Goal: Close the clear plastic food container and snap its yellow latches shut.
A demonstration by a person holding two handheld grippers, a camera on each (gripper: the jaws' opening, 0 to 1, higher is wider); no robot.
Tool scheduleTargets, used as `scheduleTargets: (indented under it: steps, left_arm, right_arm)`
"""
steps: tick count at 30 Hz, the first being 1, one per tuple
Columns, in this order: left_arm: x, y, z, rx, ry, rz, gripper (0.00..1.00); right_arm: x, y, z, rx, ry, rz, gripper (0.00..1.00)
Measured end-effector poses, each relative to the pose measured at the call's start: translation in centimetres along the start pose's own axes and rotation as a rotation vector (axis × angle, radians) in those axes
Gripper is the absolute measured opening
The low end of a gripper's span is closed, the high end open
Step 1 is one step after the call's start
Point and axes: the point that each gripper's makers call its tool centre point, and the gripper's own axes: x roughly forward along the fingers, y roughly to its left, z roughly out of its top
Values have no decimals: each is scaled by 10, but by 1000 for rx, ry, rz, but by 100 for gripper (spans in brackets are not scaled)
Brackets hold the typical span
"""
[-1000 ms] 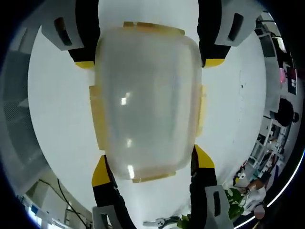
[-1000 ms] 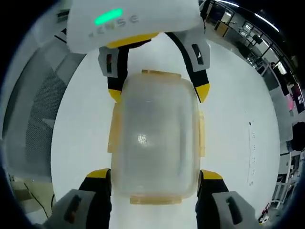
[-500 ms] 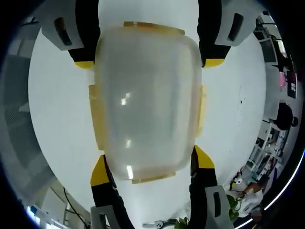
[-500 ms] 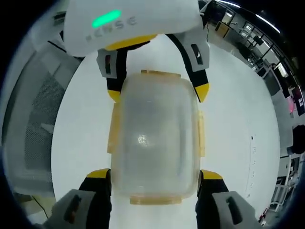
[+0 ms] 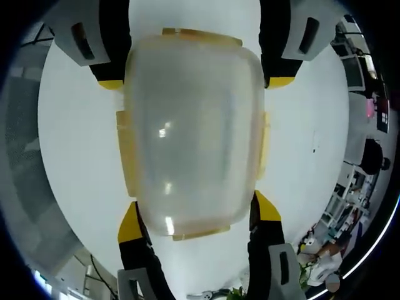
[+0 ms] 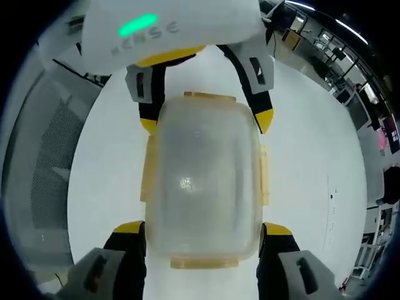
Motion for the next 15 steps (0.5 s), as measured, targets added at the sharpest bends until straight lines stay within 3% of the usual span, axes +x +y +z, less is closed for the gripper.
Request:
scheduleTargets:
  steps: [15]
  left_arm:
    - [-2,10,-17,-5,4,3,83]
  right_arm:
    - [6,-11,16,0,-6,-7,72]
